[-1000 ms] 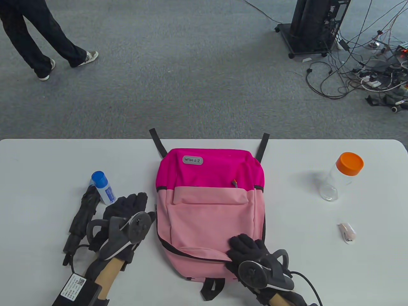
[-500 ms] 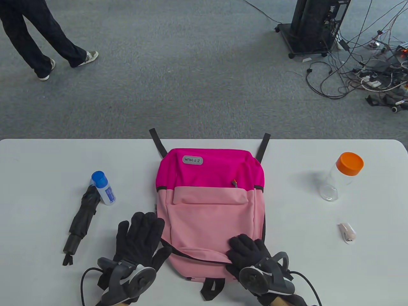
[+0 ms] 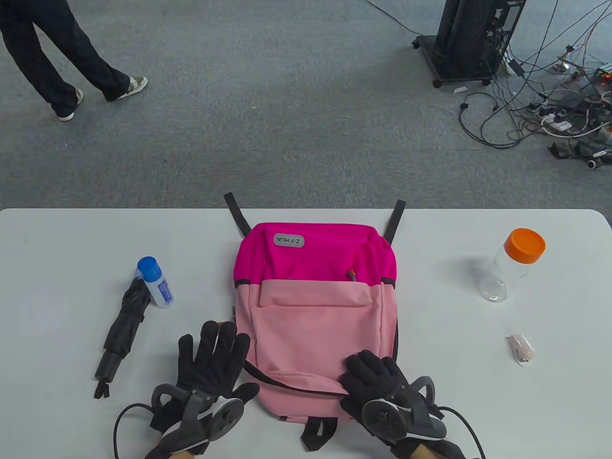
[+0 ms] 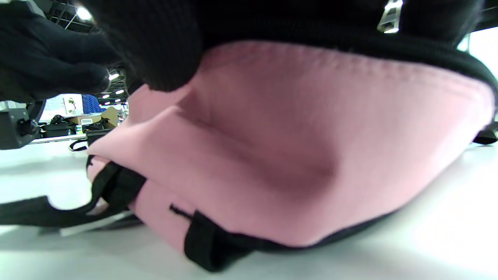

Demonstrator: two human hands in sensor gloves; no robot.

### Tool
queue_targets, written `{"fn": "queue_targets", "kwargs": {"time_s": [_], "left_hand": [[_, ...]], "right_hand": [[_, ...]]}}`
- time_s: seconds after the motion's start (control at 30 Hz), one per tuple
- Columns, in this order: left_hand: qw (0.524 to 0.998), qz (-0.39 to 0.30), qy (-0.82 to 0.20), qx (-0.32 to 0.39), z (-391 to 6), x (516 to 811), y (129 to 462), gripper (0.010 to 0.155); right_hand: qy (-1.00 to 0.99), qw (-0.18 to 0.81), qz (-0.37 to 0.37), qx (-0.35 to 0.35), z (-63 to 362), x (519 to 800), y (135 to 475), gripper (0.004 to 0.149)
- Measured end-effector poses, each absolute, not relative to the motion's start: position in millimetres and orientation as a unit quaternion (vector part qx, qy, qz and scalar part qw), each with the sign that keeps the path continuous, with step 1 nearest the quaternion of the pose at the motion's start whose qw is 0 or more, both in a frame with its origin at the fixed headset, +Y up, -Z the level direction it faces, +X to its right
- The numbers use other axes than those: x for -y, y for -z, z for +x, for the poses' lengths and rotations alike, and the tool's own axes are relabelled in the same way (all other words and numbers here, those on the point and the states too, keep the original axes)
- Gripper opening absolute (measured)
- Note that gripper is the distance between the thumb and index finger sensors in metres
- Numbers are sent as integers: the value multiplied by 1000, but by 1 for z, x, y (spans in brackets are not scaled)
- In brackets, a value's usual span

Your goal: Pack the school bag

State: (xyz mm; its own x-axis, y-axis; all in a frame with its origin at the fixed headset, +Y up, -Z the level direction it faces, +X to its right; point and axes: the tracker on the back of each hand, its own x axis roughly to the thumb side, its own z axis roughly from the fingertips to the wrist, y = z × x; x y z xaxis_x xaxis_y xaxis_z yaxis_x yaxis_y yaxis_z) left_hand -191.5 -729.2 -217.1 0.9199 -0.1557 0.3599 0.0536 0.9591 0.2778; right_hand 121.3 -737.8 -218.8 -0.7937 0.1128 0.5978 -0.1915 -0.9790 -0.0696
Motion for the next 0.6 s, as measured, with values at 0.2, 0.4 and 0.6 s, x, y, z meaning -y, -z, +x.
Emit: {"fn": "queue_targets", "kwargs": {"time_s": [0.2, 0.4, 0.6], "left_hand": [[972, 128, 48, 190, -192, 729, 217, 92], [977, 108, 38, 179, -195, 732, 221, 92], [977, 102, 36, 182, -195, 733, 221, 92]], "right_hand": [[-942, 52, 323, 74, 143, 689, 228, 80], [-986, 36, 160, 39, 194, 638, 265, 86], [-998, -14, 42, -49, 253, 656, 303, 77]]}}
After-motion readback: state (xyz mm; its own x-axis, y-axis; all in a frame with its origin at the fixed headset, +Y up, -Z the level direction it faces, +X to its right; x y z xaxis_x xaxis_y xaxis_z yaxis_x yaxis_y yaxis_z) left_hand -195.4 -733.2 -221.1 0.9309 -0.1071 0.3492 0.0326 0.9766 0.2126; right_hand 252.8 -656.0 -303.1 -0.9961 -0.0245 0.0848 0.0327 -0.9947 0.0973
